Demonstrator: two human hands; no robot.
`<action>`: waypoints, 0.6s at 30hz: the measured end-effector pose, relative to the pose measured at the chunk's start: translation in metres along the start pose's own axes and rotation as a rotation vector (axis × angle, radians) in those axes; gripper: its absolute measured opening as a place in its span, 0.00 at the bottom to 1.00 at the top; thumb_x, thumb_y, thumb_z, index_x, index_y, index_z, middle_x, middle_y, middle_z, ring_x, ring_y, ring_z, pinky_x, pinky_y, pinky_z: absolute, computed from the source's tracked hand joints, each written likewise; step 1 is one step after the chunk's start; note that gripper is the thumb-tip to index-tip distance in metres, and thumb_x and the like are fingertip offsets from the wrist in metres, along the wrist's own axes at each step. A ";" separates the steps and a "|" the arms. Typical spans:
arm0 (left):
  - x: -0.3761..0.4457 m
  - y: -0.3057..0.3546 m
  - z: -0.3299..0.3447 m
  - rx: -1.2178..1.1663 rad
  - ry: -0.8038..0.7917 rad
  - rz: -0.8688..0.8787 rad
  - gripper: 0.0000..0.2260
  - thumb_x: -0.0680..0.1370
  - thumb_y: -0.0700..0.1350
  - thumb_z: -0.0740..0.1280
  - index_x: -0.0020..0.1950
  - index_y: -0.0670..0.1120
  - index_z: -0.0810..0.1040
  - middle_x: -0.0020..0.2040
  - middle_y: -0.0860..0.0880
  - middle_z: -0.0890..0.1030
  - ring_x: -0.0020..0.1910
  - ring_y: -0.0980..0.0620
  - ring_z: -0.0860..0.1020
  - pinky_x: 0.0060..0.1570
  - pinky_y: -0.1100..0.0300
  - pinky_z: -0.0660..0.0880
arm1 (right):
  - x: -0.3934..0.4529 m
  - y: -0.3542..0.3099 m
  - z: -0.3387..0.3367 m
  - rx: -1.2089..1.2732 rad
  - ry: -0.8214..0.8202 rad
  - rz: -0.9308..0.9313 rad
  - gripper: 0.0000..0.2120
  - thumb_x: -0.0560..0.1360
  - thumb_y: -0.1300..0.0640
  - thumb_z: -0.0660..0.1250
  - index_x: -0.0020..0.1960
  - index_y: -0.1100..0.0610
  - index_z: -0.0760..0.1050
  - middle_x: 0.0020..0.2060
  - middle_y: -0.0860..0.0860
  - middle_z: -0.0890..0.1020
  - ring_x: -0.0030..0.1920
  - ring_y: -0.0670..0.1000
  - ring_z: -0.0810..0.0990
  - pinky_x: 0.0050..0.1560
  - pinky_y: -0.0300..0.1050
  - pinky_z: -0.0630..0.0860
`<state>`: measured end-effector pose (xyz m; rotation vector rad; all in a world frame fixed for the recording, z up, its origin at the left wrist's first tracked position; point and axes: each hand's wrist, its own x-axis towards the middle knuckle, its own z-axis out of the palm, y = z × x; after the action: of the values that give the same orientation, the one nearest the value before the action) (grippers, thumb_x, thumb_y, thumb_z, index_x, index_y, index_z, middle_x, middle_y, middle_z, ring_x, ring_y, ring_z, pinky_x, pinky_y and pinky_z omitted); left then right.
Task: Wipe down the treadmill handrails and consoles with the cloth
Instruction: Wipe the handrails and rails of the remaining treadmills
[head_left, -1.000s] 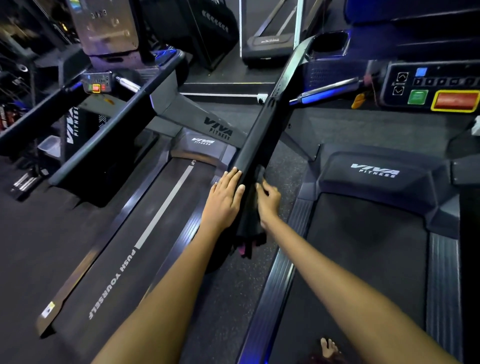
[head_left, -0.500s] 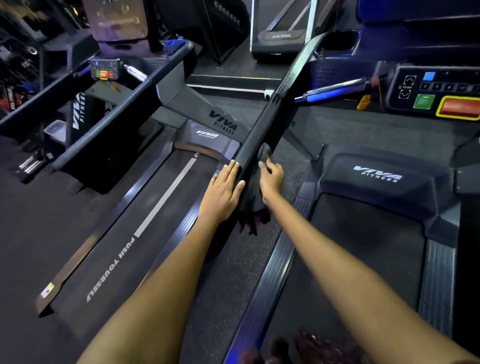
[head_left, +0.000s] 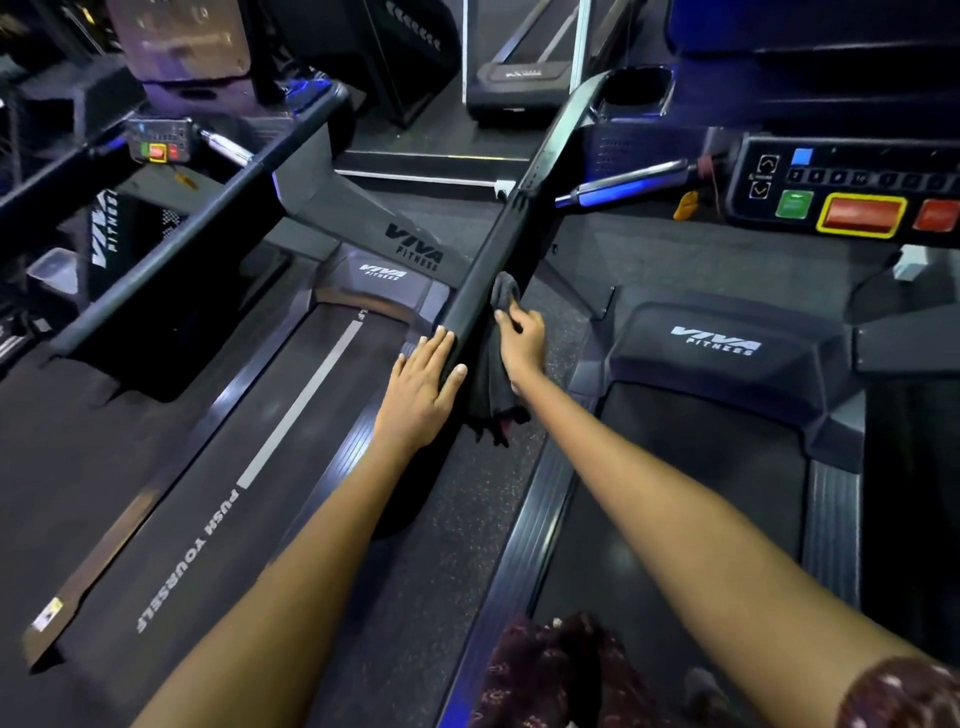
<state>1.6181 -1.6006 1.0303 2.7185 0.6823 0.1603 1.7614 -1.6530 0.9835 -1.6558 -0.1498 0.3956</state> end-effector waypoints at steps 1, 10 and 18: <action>0.000 0.001 0.000 0.010 -0.009 -0.007 0.24 0.82 0.53 0.53 0.77 0.49 0.54 0.78 0.52 0.53 0.77 0.52 0.50 0.74 0.53 0.44 | 0.003 -0.007 0.000 -0.013 0.006 -0.028 0.16 0.77 0.58 0.64 0.63 0.60 0.76 0.57 0.60 0.74 0.57 0.58 0.75 0.59 0.48 0.69; 0.003 0.000 0.002 0.132 -0.008 0.039 0.32 0.79 0.63 0.49 0.77 0.46 0.56 0.77 0.49 0.57 0.76 0.48 0.54 0.73 0.52 0.46 | -0.012 0.006 0.004 -0.020 0.040 -0.017 0.14 0.78 0.57 0.63 0.61 0.61 0.77 0.57 0.59 0.76 0.55 0.56 0.76 0.59 0.48 0.70; 0.065 0.019 -0.007 0.058 0.057 0.045 0.28 0.78 0.61 0.54 0.64 0.39 0.70 0.68 0.40 0.68 0.66 0.41 0.67 0.66 0.49 0.59 | 0.019 -0.013 0.004 -0.037 0.055 -0.072 0.17 0.78 0.58 0.63 0.65 0.60 0.74 0.59 0.61 0.73 0.58 0.58 0.74 0.58 0.44 0.67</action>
<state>1.6823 -1.5838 1.0454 2.7954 0.6508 0.2328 1.7795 -1.6412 0.9929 -1.6907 -0.1764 0.2944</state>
